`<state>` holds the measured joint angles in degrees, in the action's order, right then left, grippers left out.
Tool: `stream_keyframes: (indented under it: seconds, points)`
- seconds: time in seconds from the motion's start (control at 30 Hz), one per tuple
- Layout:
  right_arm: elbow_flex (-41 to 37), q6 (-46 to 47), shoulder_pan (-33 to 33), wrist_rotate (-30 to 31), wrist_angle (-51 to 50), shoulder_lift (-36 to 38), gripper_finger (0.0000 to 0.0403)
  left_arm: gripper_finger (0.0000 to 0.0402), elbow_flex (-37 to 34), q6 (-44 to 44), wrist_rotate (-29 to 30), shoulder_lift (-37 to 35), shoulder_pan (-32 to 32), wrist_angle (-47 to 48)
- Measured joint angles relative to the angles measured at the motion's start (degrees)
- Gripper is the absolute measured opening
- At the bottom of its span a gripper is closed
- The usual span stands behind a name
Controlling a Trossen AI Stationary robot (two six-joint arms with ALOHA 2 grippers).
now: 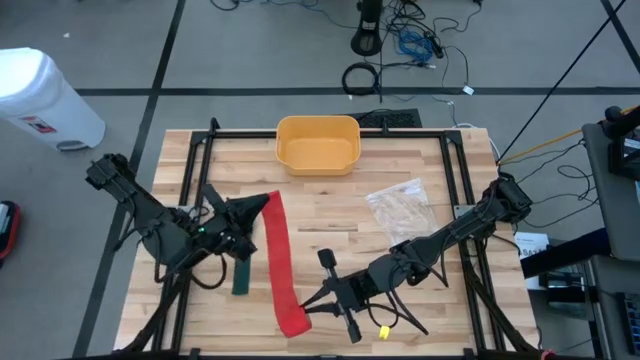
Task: Roll bandage
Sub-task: Roll the red bandage
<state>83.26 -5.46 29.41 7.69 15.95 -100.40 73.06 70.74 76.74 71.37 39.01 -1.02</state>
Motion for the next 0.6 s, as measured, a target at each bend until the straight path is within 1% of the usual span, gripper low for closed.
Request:
stream_keyframes:
  seconds: [0.13,0.6]
  points:
    - [0.00,-0.52,0.31,-1.74,0.94,0.00,0.0016,0.0008,0.00,-0.04,0.01,0.00,-2.47,-0.18]
    - [0.00,-1.60,0.61,-1.85,1.44,0.00,0.0016,0.0008,0.02,-0.02,-1.26,-0.31,-6.79,-4.44]
